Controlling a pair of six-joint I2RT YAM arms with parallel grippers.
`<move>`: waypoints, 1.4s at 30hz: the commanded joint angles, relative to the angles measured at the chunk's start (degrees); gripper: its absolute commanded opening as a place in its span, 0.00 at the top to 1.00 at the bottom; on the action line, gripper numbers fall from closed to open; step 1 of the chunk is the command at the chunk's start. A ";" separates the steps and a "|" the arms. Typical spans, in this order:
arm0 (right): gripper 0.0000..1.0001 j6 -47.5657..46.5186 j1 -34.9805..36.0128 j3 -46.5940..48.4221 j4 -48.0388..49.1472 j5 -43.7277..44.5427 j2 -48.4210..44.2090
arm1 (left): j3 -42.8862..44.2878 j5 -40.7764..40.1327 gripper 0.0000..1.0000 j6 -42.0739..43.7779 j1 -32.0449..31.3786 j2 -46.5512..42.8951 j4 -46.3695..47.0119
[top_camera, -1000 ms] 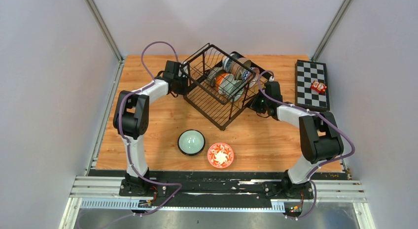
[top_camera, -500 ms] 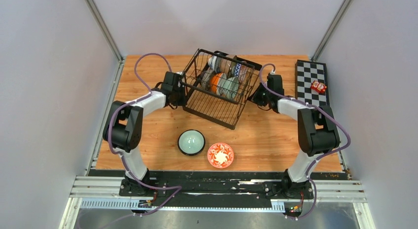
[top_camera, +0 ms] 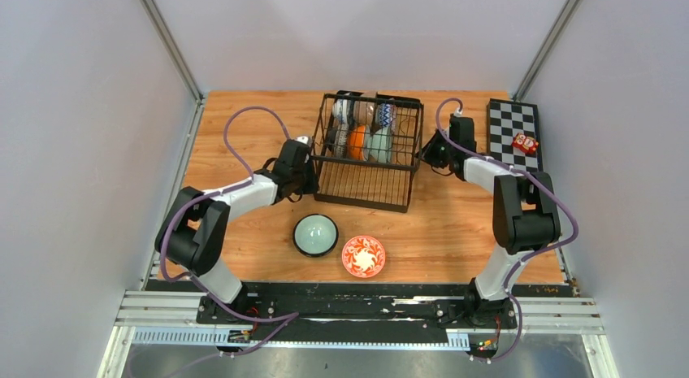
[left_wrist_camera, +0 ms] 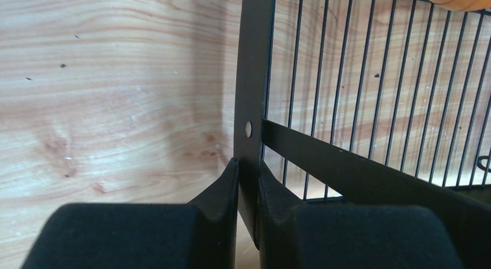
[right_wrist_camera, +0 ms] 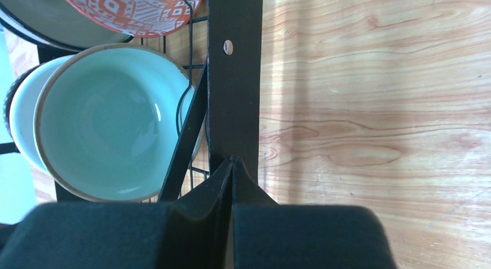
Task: Load the bowls into the dish rack
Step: Adjust the dish rack at the center of the board.
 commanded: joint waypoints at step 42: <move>0.53 -6.13 0.01 -23.41 -43.28 -3.63 -68.54 | -6.10 -9.30 0.50 -8.94 -10.82 -12.12 14.26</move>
